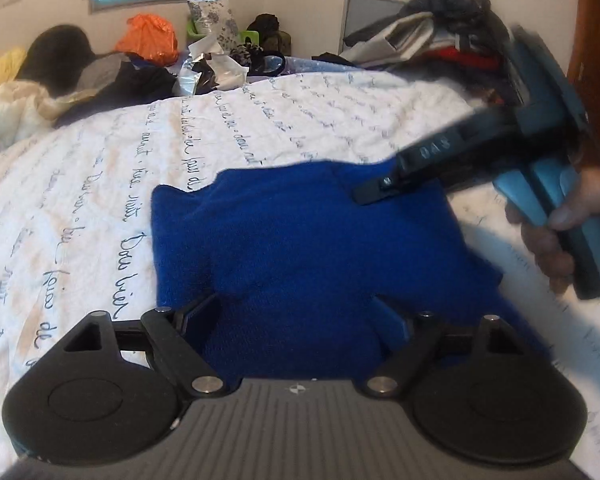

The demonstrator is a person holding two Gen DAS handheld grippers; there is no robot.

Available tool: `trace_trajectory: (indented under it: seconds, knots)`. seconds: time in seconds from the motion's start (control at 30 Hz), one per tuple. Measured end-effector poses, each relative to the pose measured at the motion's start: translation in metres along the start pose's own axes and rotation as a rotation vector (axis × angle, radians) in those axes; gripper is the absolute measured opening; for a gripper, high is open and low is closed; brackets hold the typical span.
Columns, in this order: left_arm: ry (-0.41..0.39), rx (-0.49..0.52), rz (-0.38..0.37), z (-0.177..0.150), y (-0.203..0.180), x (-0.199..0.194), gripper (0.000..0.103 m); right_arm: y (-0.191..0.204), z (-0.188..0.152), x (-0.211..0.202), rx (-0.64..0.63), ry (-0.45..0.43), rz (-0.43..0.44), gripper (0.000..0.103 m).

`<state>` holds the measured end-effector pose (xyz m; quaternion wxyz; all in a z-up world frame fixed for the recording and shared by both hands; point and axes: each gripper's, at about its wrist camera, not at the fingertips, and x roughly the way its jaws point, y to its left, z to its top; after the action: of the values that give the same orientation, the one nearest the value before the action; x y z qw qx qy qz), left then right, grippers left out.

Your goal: Fold small clothes

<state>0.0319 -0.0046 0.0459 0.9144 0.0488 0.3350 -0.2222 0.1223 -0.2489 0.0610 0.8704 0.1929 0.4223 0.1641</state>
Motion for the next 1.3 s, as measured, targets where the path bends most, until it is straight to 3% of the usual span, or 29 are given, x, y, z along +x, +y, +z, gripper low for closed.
trace_trajectory:
  seconds: [0.07, 0.1, 0.13, 0.17, 0.27, 0.33, 0.37, 0.4, 0.43, 0.47, 0.5, 0.53, 0.6, 0.73, 0.8, 0.87, 0.9, 0.97, 1.0, 1.03, 1.1, 1.17, 1.23, 1.27, 1.3]
  knots:
    - [-0.033, -0.075, -0.027, 0.005, 0.016, -0.016, 0.088, -0.001, -0.005, -0.021, 0.064, -0.004, -0.02, 0.044]
    - [-0.051, -0.119, -0.015, 0.008, 0.027, -0.021, 0.098, -0.007, -0.011, -0.036, 0.087, -0.024, 0.008, 0.065]
    - [-0.061, -0.17, 0.002, 0.011, 0.039, -0.023, 0.101, -0.01, -0.018, -0.051, 0.099, -0.043, 0.038, 0.089]
    - [-0.048, -0.222, 0.014, 0.014, 0.051, -0.021, 0.1, -0.012, -0.023, -0.06, 0.105, -0.054, 0.06, 0.095]
    - [0.076, -0.363, 0.0, 0.028, 0.085, 0.011, 0.084, -0.021, -0.033, -0.062, 0.133, 0.036, 0.088, 0.096]
    - [0.132, -0.389, -0.018, 0.037, 0.094, 0.037, 0.08, -0.016, -0.032, -0.046, 0.106, 0.067, 0.053, 0.096]
    - [0.119, -0.36, 0.004, 0.044, 0.092, 0.045, 0.079, -0.014, -0.03, -0.037, 0.089, 0.063, 0.045, 0.096]
    - [0.131, -0.323, 0.011, 0.049, 0.087, 0.054, 0.072, -0.01, -0.026, -0.031, 0.074, 0.038, 0.04, 0.095]
    - [0.131, -0.283, 0.011, 0.053, 0.081, 0.058, 0.046, -0.007, -0.023, -0.025, 0.074, 0.02, 0.038, 0.094]
    - [0.121, -0.239, 0.007, 0.058, 0.075, 0.058, 0.036, -0.003, -0.02, -0.019, 0.068, 0.011, 0.045, 0.088]
    - [0.097, -0.193, 0.031, 0.06, 0.065, 0.053, 0.023, 0.003, -0.018, -0.013, 0.052, 0.016, 0.046, 0.052]
    - [0.067, -0.143, 0.063, 0.06, 0.053, 0.042, 0.023, 0.008, -0.016, -0.008, 0.044, 0.039, 0.042, 0.022]
    - [-0.016, -0.102, 0.065, 0.059, 0.041, 0.012, 0.022, 0.023, -0.019, -0.021, -0.039, -0.011, 0.036, 0.02]
    - [-0.125, -0.055, 0.024, 0.05, 0.02, -0.071, 0.022, 0.046, -0.035, -0.096, -0.076, -0.121, 0.163, 0.019]
    - [-0.164, -0.019, 0.003, 0.048, 0.01, -0.095, 0.023, 0.053, -0.043, -0.132, -0.078, -0.159, 0.218, 0.019]
    - [-0.161, 0.018, 0.021, 0.055, 0.004, -0.086, 0.027, 0.055, -0.045, -0.145, -0.07, -0.185, 0.218, 0.021]
    - [-0.151, 0.028, 0.039, 0.058, 0.004, -0.074, 0.035, 0.055, -0.042, -0.141, -0.052, -0.188, 0.189, 0.023]
    - [-0.108, 0.017, 0.084, 0.056, 0.009, -0.056, 0.045, 0.047, -0.037, -0.126, -0.025, -0.159, 0.137, 0.059]
    - [-0.084, 0.0, 0.102, 0.051, 0.012, -0.054, 0.047, 0.042, -0.037, -0.121, -0.005, -0.125, 0.101, 0.092]
    - [-0.063, -0.02, 0.099, 0.044, 0.015, -0.056, 0.054, 0.035, -0.042, -0.12, 0.017, -0.09, 0.08, 0.095]
    - [-0.015, -0.088, 0.038, 0.019, 0.029, -0.066, 0.065, 0.023, -0.057, -0.126, 0.035, -0.032, 0.127, 0.094]
    - [0.086, -0.19, -0.028, -0.009, 0.041, -0.064, 0.062, 0.006, -0.079, -0.129, 0.087, 0.005, 0.165, 0.094]
    - [0.195, -0.281, -0.067, -0.03, 0.048, -0.051, 0.049, -0.005, -0.098, -0.116, 0.132, 0.094, 0.164, 0.094]
    - [0.198, -0.318, -0.071, -0.039, 0.05, -0.046, 0.049, -0.009, -0.106, -0.106, 0.15, 0.136, 0.138, 0.094]
    - [0.188, -0.323, -0.068, -0.041, 0.048, -0.044, 0.044, -0.009, -0.111, -0.104, 0.143, 0.111, 0.155, 0.092]
